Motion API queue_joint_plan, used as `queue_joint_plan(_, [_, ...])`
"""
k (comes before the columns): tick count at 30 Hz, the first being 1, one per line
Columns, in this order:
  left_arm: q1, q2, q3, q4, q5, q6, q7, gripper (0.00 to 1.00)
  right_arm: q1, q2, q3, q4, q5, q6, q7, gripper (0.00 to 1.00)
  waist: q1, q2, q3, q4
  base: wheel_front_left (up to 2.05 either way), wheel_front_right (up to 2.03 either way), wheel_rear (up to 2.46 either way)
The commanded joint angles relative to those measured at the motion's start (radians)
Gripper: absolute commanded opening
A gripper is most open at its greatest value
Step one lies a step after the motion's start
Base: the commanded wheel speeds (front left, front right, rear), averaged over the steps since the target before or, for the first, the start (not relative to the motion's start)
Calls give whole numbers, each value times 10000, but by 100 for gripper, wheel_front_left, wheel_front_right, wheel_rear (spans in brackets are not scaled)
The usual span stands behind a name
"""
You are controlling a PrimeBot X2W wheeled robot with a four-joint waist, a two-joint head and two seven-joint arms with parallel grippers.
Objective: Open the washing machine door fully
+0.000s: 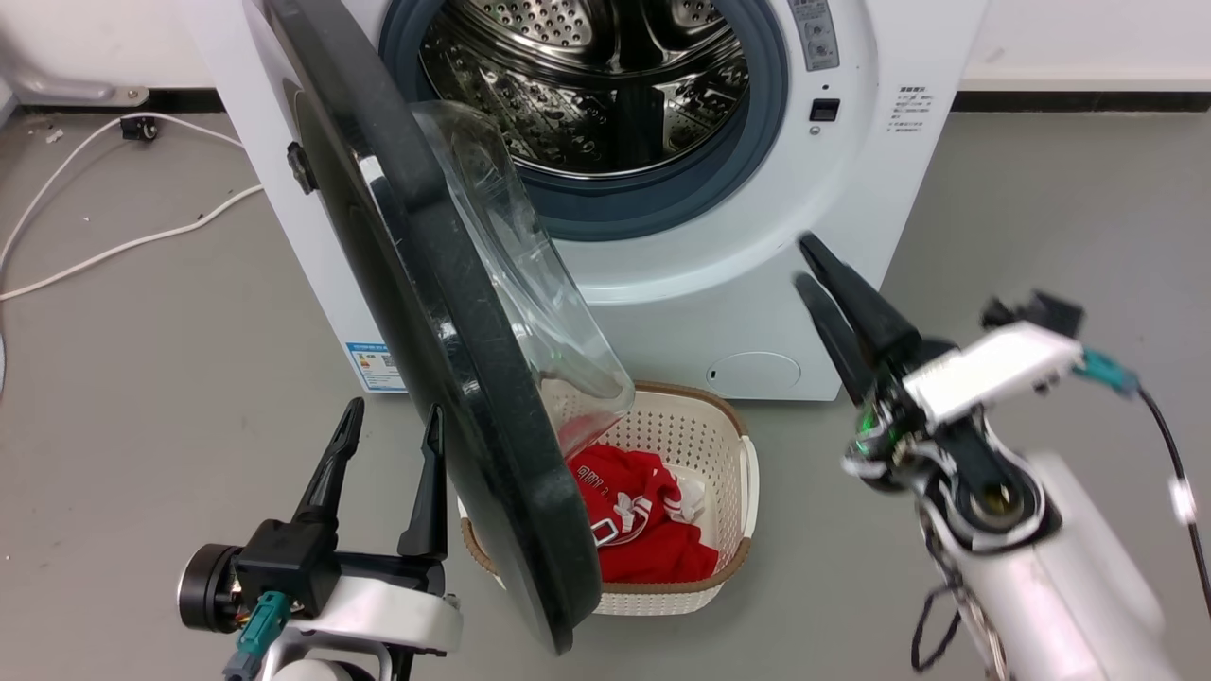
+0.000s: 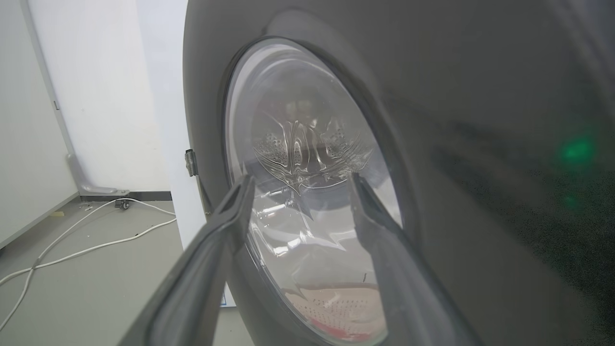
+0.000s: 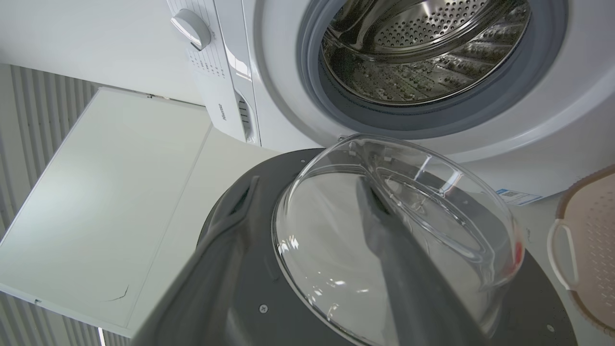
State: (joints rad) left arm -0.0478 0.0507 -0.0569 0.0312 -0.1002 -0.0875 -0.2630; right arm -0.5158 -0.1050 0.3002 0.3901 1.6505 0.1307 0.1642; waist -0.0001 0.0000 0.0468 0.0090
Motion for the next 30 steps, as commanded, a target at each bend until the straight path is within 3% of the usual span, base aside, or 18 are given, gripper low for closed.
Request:
queue_joint_plan(1, [144,-4,64,-2,38,20,-25,100,623,-118,-84,-335,-408,0,-641,100,1,0,-67,-68,0,0,0])
queue_joint_plan(7, [310,-6,158,65,44,9,-25,100,2070,-481,-381,-909,-1670,0,-2535,100,1,0,-207,-150,0,0,0])
queue_joint_plan(12, [473,-6,179,131,47,22,-25,100,3223,-740,-772,-1061,-3538,0,-4013,100,1,0,-378,-137,0,0,0])
queue_joint_plan(16, [549,-6,182,131,27,66,-25,100,3773,-511,-1570,-1249,-5846,0,-4271,100,1,0,-462,-153,0,0,0])
queue_joint_plan(22, [584,-6,221,98,54,66,-25,100,4384,199,-3286,-2697,-10800,0,-4285,100,1,0,-497,-147,0,0,0])
queue_joint_plan(25, [562,-6,237,105,99,32,-25,100,4710,421,-3430,-3418,-12937,-1,-4286,100,1,0,-519,-100,0,0,0])
queue_joint_plan(30, [535,-6,292,60,135,3,-25,100,5224,561,-3240,-4151,-14786,-1,-4227,100,1,0,-538,-29,0,0,0])
